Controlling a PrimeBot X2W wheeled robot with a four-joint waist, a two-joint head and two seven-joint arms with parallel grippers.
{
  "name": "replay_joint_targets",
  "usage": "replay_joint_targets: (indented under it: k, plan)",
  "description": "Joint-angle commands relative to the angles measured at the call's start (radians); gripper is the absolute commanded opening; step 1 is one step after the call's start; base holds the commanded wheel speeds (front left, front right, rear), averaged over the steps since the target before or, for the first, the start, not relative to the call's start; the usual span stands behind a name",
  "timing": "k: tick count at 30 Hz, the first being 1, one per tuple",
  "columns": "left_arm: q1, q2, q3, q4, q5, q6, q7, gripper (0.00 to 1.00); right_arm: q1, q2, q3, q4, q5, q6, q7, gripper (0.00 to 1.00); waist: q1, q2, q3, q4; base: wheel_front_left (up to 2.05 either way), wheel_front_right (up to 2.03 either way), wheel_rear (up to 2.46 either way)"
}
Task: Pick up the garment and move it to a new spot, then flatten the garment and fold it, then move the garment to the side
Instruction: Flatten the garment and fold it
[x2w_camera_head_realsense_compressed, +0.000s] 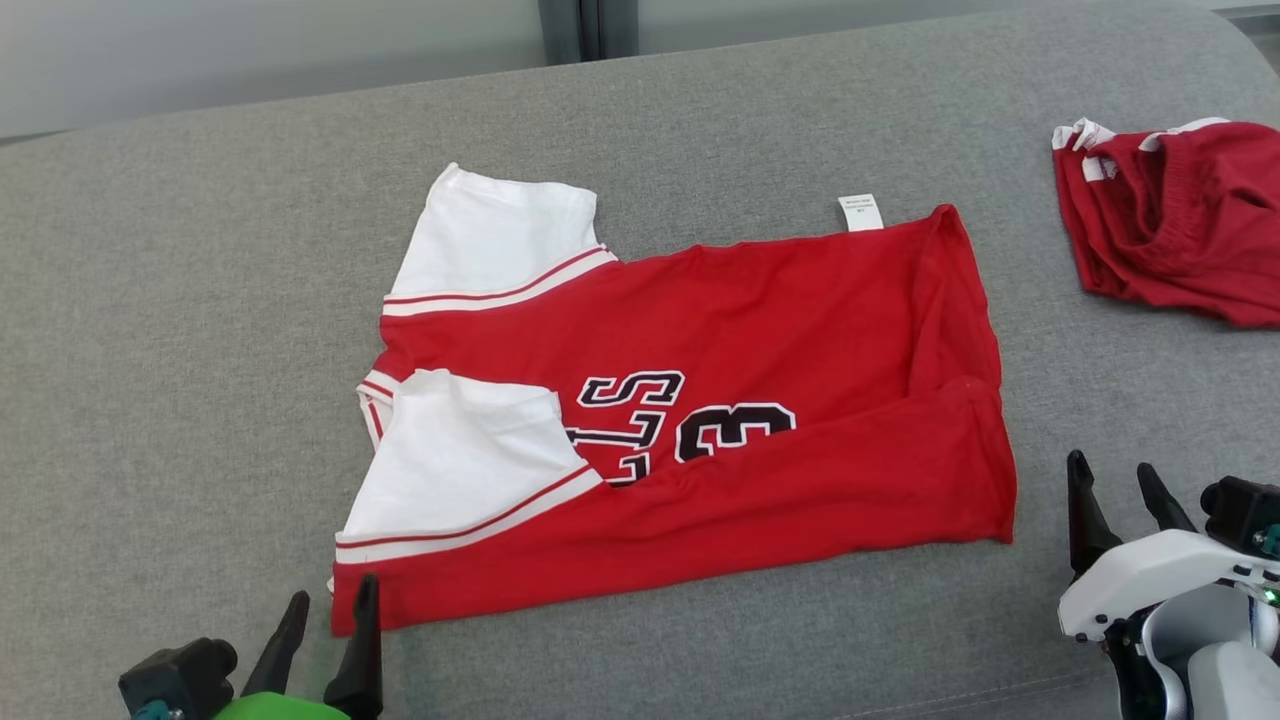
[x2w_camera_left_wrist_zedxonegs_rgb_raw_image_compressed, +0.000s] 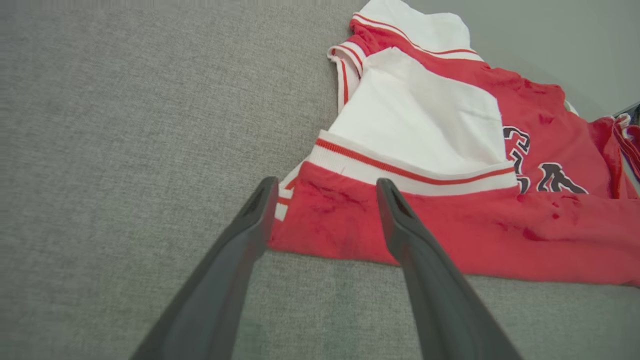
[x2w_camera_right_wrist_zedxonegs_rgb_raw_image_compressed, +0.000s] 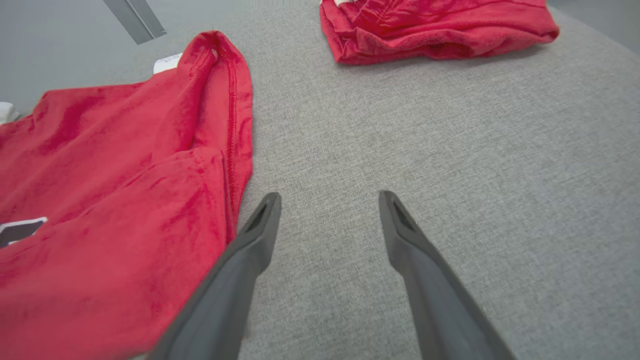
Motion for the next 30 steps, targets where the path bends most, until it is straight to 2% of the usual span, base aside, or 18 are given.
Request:
replay_joint_targets:
  k: [1, 7, 13, 19, 23, 30]
  plan:
    - [-0.016, 0.015, 0.006, -0.009, 0.01, 0.003, 0.001, 1.0, -0.012, -0.002, 0.005, -0.012, -0.002, -0.002, -0.008, 1.0, 0.0, -0.0001, -0.001, -0.001, 0.0, 0.0, 0.0]
    - [-0.14, 0.096, 0.005, -0.031, 0.065, -0.009, 0.051, 1.0, -0.04, -0.002, 0.042, -0.056, -0.011, -0.002, -0.009, 1.0, 0.0, -0.0001, 0.008, -0.006, 0.0, 0.0, 0.0]
    - [-0.387, 0.176, -0.014, -0.009, 0.108, -0.041, 0.152, 1.0, -0.095, -0.002, 0.109, -0.109, -0.022, -0.002, 0.007, 1.0, 0.0, -0.0001, 0.056, -0.035, 0.0, 0.0, 0.0]
    - [-0.685, 0.236, -0.059, 0.106, 0.131, -0.102, 0.298, 1.0, -0.198, -0.002, 0.208, -0.142, -0.026, -0.002, 0.019, 1.0, 0.0, -0.0001, 0.162, -0.088, 0.0, 0.0, 0.0]
    - [-0.845, 0.248, -0.08, 0.203, 0.106, -0.138, 0.384, 1.0, -0.266, -0.002, 0.267, -0.143, -0.021, -0.002, 0.009, 1.0, 0.0, -0.0001, 0.232, -0.124, 0.0, 0.0, 0.0]
    - [-1.042, 0.287, -0.097, 0.34, 0.075, -0.17, 0.504, 1.0, -0.356, -0.002, 0.32, -0.131, -0.024, -0.002, -0.015, 1.0, 0.0, -0.0001, 0.334, -0.171, 0.0, 0.0, 0.0]
